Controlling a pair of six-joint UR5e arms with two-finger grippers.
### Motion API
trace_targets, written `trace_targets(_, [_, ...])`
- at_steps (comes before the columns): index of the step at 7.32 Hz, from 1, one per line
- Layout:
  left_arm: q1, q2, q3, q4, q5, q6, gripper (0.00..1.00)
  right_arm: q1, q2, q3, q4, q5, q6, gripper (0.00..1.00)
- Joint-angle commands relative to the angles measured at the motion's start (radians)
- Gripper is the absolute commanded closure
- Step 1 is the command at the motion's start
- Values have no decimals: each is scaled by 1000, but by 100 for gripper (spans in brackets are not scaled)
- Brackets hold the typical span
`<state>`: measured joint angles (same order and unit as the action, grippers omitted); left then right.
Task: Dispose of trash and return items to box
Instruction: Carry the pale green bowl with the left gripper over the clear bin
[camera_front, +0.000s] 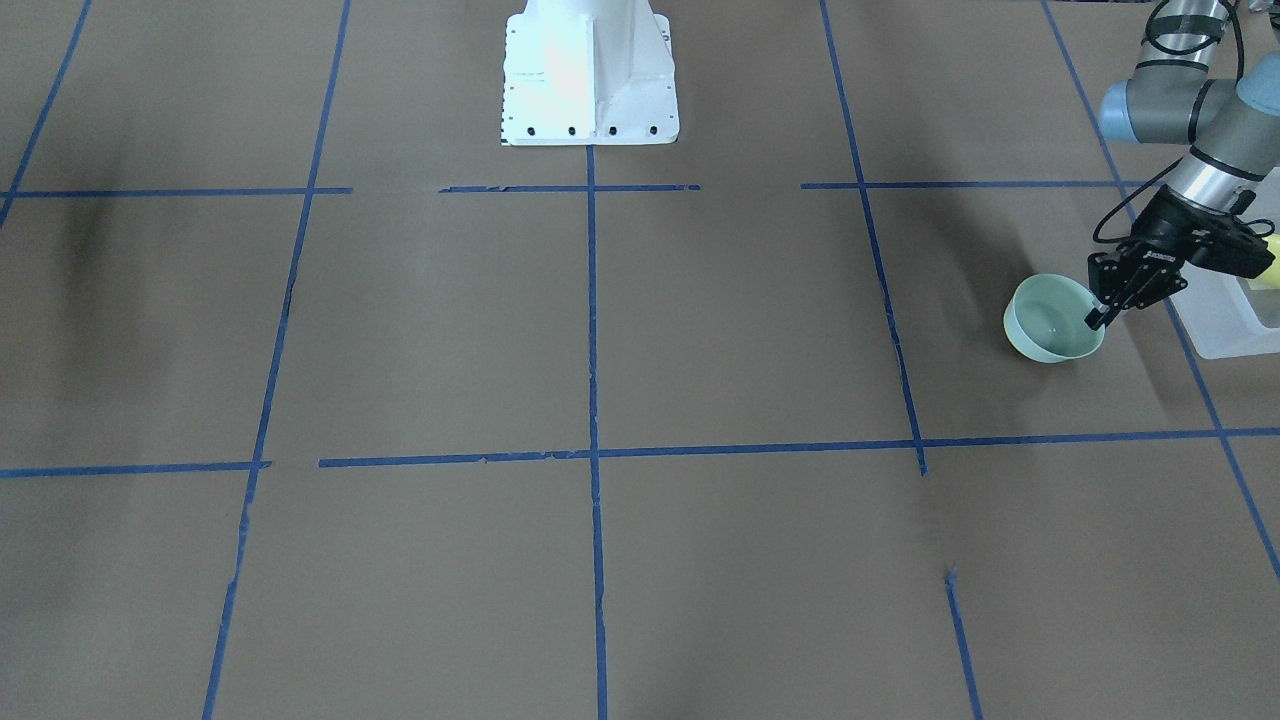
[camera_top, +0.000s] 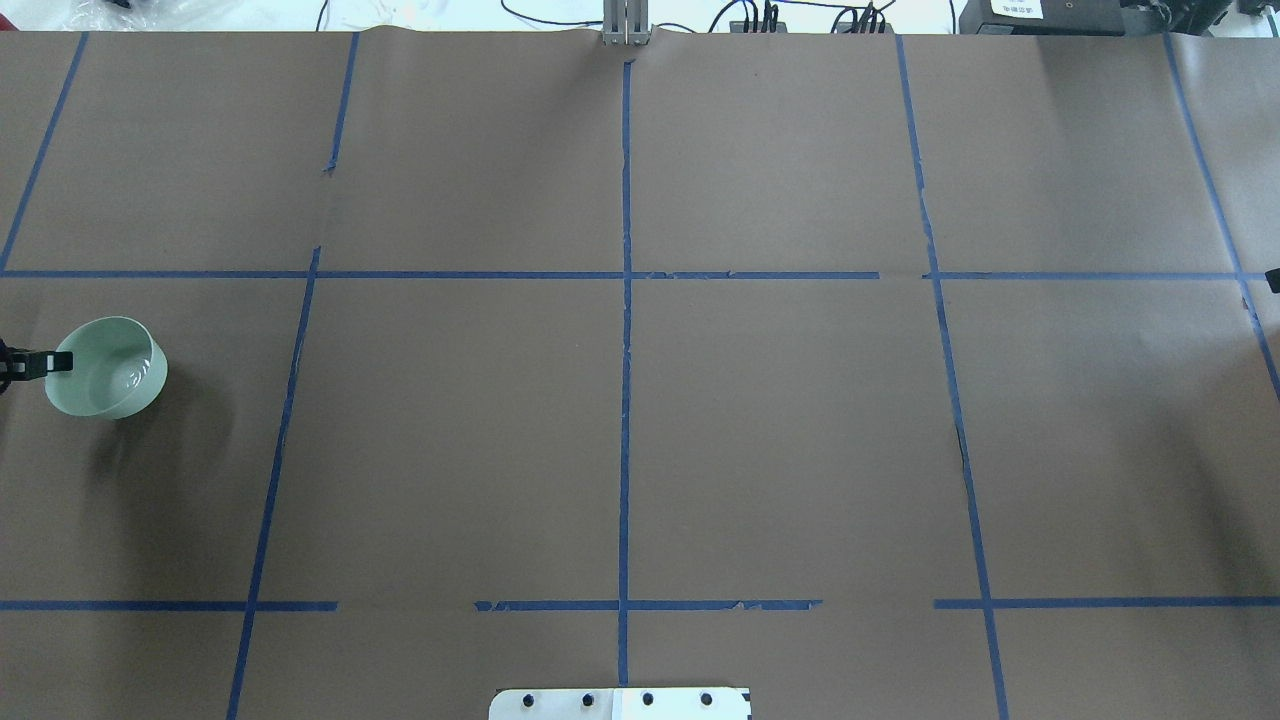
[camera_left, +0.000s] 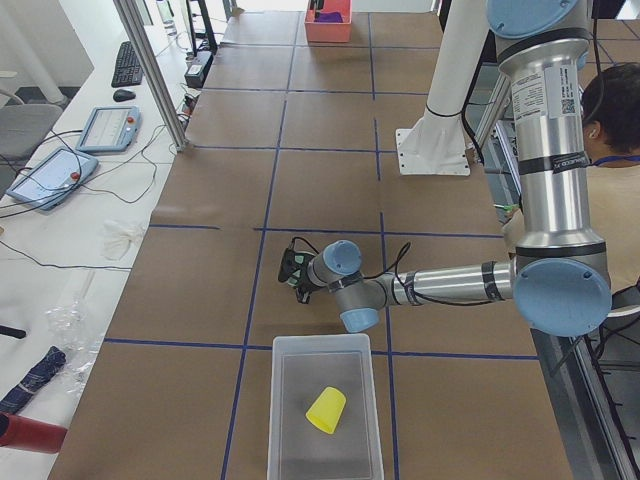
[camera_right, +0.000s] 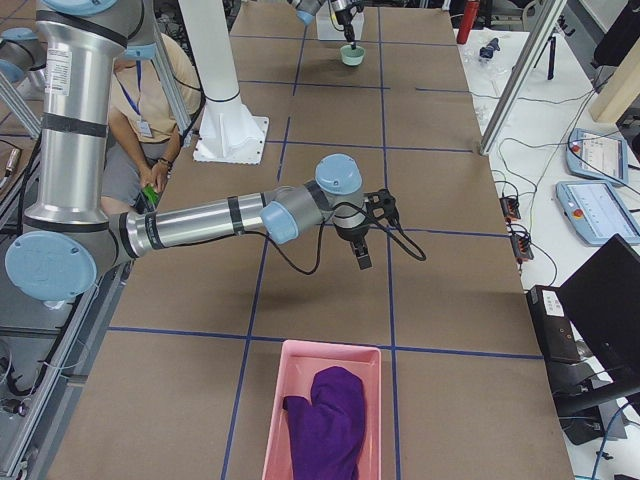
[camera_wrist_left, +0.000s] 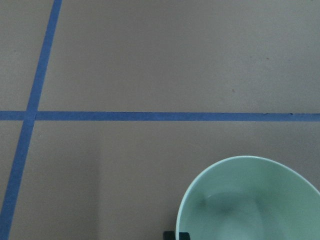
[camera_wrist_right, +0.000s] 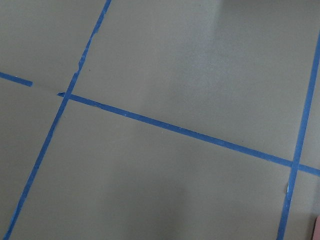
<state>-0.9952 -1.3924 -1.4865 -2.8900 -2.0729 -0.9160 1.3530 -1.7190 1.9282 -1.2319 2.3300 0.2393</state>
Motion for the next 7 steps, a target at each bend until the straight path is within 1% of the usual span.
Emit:
trace_targets(1, [-193,39,-23,14,-221,194,100,0,-1,-2,0,-1,0,0])
trace_targets(2, [-283,77,-18,18,-310,326,100,0,-1,-2,0,0,0,0])
trace_targets(3, [-365,114,-14,18,-361,417,100,0,-1,-2,0,-1,0,0])
trace_targets(4, [-431,136,21,40,-369,562,100,0,-1,-2,2,-1,0,0])
trace_targets(5, [-529,130,101,93,-369,764,100,0,-1,0,2,-1,0,0])
trace_targets(6, [-577,100,107,230,-368,886,100,0,-1,0,2,0,0,0])
trace_targets(7, [-630,80,107,306,-368,967,100,0,-1,2,2,0,0,0])
